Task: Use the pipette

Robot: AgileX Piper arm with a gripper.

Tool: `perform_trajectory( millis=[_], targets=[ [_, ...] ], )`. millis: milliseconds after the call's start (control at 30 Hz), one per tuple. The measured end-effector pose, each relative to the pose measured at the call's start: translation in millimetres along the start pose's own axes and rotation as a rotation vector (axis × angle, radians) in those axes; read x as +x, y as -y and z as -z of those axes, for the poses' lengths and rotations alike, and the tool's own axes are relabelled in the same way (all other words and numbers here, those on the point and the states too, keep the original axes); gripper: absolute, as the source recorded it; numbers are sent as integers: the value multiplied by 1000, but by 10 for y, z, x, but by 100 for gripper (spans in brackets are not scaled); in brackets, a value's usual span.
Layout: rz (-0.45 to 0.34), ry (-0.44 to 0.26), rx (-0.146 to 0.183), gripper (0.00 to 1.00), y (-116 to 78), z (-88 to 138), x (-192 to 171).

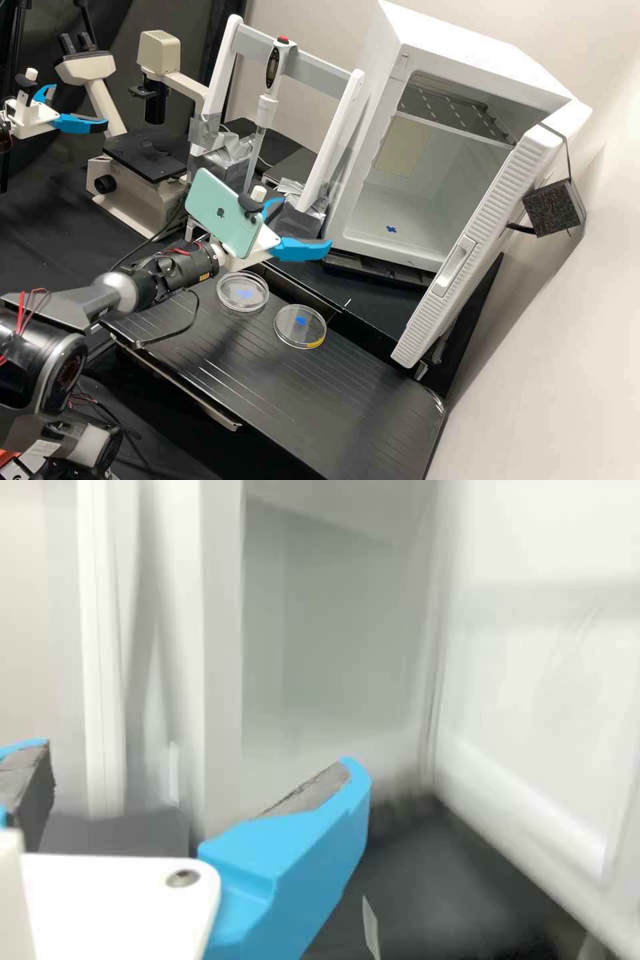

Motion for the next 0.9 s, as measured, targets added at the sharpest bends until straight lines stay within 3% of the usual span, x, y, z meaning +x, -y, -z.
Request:
perform_trajectory(
  millis=[67, 233, 400, 700, 900],
  targets=[
    [-101, -166, 39, 100, -134, 85, -56],
    [-154, -278, 101, 100, -274, 55, -130],
    [-86, -299, 129, 100, -172, 4, -100],
    [80, -263, 89, 100, 193, -130, 0],
    [107, -249, 141, 100, 227, -167, -16]
  ],
)
